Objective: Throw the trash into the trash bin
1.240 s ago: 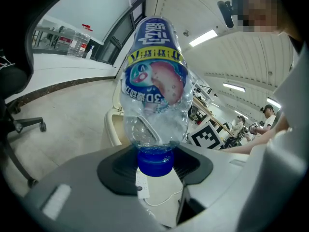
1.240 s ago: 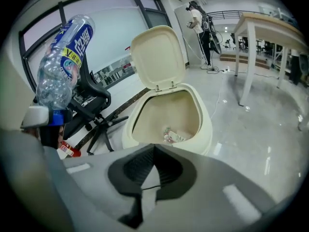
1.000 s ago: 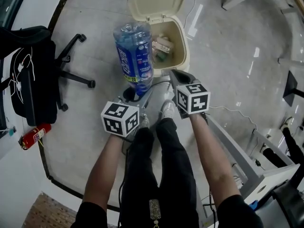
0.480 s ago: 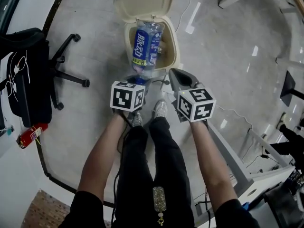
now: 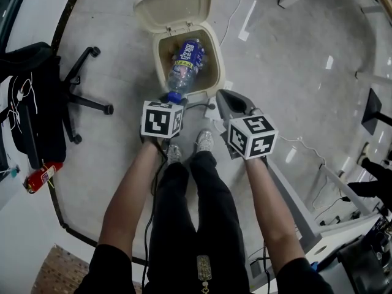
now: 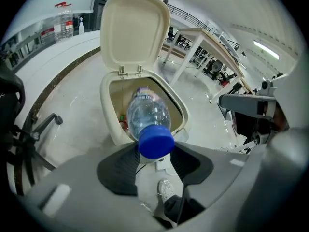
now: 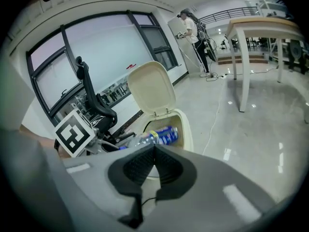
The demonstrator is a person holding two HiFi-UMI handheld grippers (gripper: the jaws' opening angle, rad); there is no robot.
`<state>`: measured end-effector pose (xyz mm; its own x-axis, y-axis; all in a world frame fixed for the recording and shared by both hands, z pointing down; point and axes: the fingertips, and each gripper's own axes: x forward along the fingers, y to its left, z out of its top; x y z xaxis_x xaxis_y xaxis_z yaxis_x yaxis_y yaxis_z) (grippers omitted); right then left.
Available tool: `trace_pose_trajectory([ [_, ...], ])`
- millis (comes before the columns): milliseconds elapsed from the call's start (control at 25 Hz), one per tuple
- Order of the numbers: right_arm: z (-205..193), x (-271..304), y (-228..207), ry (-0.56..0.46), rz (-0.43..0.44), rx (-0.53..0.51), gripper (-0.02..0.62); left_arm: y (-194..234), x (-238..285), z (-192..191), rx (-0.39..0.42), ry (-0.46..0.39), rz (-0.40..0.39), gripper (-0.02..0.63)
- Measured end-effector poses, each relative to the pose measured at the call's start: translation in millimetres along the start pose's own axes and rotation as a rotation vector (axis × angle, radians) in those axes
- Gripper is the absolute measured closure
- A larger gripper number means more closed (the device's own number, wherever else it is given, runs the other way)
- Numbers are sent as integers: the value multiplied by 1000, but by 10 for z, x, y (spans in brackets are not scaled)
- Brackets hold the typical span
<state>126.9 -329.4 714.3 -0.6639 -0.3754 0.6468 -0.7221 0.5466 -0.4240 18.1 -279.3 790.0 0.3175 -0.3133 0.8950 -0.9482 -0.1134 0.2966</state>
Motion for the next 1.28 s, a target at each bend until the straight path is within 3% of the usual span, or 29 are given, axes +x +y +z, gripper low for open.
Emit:
trace_pose_trajectory([
  [280,109,41,-15,-10,8,5,592,50,-112,160,34,-65,28,405],
  [520,457,36,104,-56,44,-24,592,68,-433,629,97,-228,67,503],
  [640,725,0,139,-94,59,-47,592,85,-629,897,116,-294,100,598],
  [1040,1944,50,299,-233,36,-171,592,458,-1516,1993,221,-551,159,599],
  [1200,2495,197,355,-280,-11,-193,592,659,-1797,2490,246,-632,136,598],
  [1280,2695,299,394,-285,-33,-201,592,736,-1819,2684,262,-631,102,600],
])
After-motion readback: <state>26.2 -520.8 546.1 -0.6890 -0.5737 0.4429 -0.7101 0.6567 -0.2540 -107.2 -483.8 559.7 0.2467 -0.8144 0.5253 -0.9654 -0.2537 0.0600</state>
